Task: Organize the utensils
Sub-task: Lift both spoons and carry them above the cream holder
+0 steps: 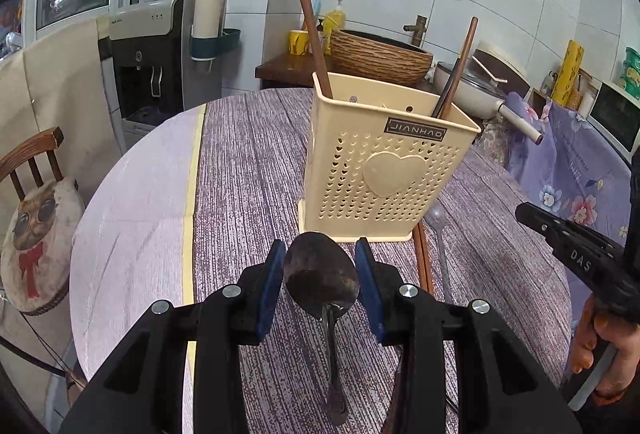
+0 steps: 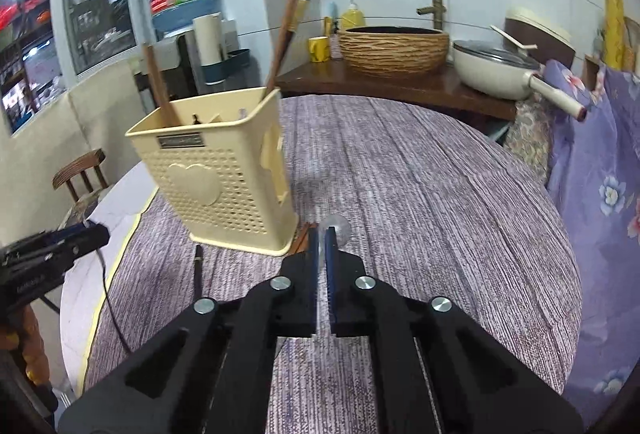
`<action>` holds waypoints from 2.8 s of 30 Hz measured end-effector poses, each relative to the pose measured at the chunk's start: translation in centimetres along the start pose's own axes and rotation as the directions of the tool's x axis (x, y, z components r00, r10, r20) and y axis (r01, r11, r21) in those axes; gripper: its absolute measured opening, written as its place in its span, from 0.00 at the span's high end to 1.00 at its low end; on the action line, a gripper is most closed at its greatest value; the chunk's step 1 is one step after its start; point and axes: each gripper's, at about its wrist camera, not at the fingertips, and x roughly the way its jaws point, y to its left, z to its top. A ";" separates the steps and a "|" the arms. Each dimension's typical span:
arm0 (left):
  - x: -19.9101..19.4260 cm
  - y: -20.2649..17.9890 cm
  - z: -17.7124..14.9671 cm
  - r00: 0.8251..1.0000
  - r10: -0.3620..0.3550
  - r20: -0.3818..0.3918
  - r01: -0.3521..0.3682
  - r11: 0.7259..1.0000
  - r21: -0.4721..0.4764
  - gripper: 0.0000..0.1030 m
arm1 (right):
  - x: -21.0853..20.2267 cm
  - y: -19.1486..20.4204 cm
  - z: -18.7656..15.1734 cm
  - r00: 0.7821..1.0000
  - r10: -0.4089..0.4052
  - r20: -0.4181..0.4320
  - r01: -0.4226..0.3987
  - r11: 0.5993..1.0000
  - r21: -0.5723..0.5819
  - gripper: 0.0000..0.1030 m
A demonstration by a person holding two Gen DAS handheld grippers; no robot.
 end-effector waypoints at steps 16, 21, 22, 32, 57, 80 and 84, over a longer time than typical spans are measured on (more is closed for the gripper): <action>-1.0 0.0 -0.1 1.000 -0.006 0.010 0.006 1.000 -0.004 0.65 | 10.8 -0.7 -0.8 0.975 -0.078 -0.209 0.088 0.995 0.038 0.56; -0.7 0.1 -0.2 1.000 -0.007 0.003 0.007 1.000 -0.003 0.65 | 12.2 0.0 -1.4 0.962 -0.114 -0.249 0.116 0.993 -0.007 0.57; -0.7 0.2 -0.2 1.000 -0.008 0.002 0.008 1.000 -0.006 0.65 | 12.6 0.1 -1.5 0.960 -0.110 -0.256 0.112 0.994 -0.007 0.57; -0.7 0.7 -0.4 1.000 -0.010 -0.005 0.010 1.000 -0.017 0.65 | 15.0 0.5 0.3 0.956 -0.167 -0.239 0.171 0.985 -0.006 0.57; -1.1 0.5 -0.2 1.000 -0.022 0.008 0.022 1.000 -0.022 0.65 | 6.3 -1.1 1.4 0.998 0.016 -0.059 -0.010 0.995 0.101 0.64; -2.9 0.1 1.4 0.998 -0.020 0.064 0.021 1.000 -0.019 0.65 | -3.3 0.2 2.5 0.990 0.127 0.068 -0.128 0.992 0.021 0.64; -4.3 0.1 3.9 0.993 -0.027 0.119 0.031 0.999 -0.028 0.65 | -5.5 1.4 4.9 0.978 0.147 0.151 -0.148 0.989 -0.001 0.64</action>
